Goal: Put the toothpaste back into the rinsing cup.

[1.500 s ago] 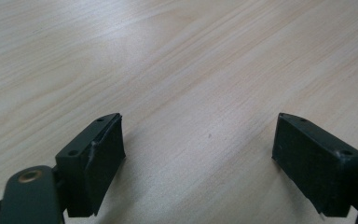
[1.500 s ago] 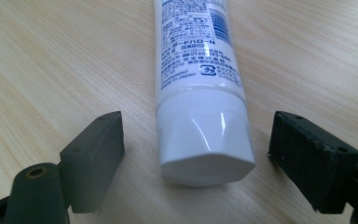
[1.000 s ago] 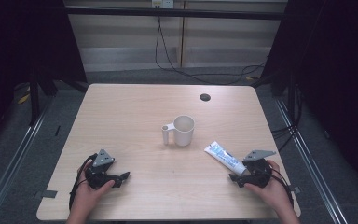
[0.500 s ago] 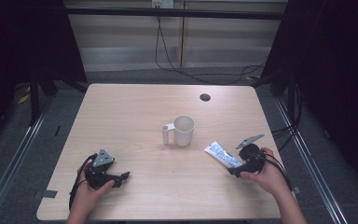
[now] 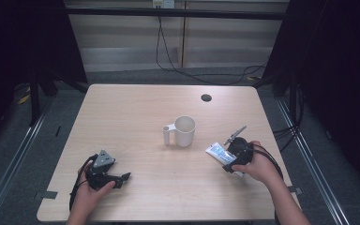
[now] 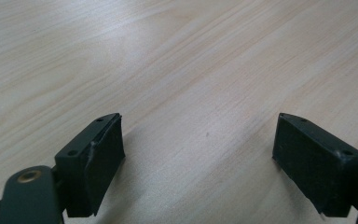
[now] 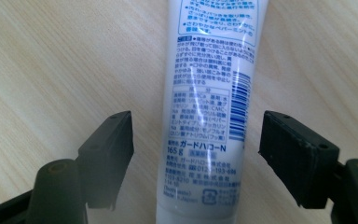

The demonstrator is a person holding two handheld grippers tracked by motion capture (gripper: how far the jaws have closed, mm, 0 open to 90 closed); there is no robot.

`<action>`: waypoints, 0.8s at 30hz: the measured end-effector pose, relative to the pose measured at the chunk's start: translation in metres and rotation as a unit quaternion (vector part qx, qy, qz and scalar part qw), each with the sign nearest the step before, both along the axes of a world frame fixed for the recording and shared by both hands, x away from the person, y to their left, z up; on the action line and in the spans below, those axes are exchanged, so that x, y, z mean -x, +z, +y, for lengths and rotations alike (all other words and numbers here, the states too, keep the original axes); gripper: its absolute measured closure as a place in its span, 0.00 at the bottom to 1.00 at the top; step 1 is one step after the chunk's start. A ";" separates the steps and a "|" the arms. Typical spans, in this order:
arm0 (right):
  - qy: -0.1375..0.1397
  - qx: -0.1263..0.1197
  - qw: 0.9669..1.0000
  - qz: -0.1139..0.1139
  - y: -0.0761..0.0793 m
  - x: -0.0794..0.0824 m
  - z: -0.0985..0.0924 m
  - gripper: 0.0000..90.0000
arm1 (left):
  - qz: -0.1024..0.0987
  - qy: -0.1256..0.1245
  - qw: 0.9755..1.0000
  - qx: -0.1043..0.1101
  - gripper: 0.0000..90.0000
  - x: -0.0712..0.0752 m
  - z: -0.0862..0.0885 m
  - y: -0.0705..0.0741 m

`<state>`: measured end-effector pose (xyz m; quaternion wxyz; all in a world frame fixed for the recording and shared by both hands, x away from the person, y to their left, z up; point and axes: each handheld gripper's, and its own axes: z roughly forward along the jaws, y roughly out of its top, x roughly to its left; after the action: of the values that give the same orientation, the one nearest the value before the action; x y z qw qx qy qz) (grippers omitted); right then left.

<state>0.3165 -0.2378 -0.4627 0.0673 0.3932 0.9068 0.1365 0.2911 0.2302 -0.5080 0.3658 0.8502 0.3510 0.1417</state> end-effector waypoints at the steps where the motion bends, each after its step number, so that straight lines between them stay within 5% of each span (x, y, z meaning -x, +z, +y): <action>1: 0.000 0.003 1.000 0.003 0.000 -0.002 0.001 0.29 | 0.000 0.000 1.000 0.001 0.18 0.000 0.000 0.000; 24: -0.002 0.027 0.998 0.048 -0.005 -0.036 0.020 0.32 | -0.001 -0.002 1.000 0.001 0.18 0.000 0.000 0.000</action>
<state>0.3528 -0.2183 -0.4672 0.0347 0.3989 0.9116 0.0925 0.2913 0.2302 -0.5081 0.3669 0.8506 0.3491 0.1415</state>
